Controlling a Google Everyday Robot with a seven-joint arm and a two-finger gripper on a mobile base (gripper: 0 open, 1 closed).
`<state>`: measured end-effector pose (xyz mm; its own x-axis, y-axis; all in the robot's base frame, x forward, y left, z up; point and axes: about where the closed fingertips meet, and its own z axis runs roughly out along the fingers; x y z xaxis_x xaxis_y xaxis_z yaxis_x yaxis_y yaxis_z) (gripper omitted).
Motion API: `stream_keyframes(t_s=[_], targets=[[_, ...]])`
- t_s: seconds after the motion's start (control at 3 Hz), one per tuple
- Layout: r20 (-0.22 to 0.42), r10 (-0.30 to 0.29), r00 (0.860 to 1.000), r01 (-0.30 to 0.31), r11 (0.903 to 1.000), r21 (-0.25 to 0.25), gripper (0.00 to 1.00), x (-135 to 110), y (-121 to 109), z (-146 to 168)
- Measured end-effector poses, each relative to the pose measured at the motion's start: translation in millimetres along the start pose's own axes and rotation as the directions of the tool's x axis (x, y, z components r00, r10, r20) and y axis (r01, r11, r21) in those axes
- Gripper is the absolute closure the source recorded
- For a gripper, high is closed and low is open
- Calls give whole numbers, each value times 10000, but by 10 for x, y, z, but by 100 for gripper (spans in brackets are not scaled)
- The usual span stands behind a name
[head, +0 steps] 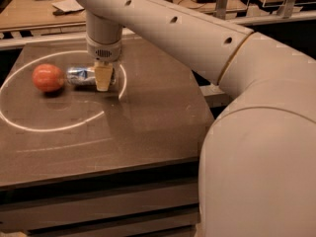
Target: Move redbull can near apple
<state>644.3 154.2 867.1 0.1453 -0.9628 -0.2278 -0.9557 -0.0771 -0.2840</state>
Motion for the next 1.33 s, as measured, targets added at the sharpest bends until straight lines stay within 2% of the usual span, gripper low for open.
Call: stream_keyframes(t_s=[0.33,1.0,1.33], targets=[[28,-19,10000,19,10000,-15,0,-6,5,8],[223,41,9997,-41,10000,16,0,35,13,-12],[697,57,9976,-77,9996,281,0,228,42,-132]])
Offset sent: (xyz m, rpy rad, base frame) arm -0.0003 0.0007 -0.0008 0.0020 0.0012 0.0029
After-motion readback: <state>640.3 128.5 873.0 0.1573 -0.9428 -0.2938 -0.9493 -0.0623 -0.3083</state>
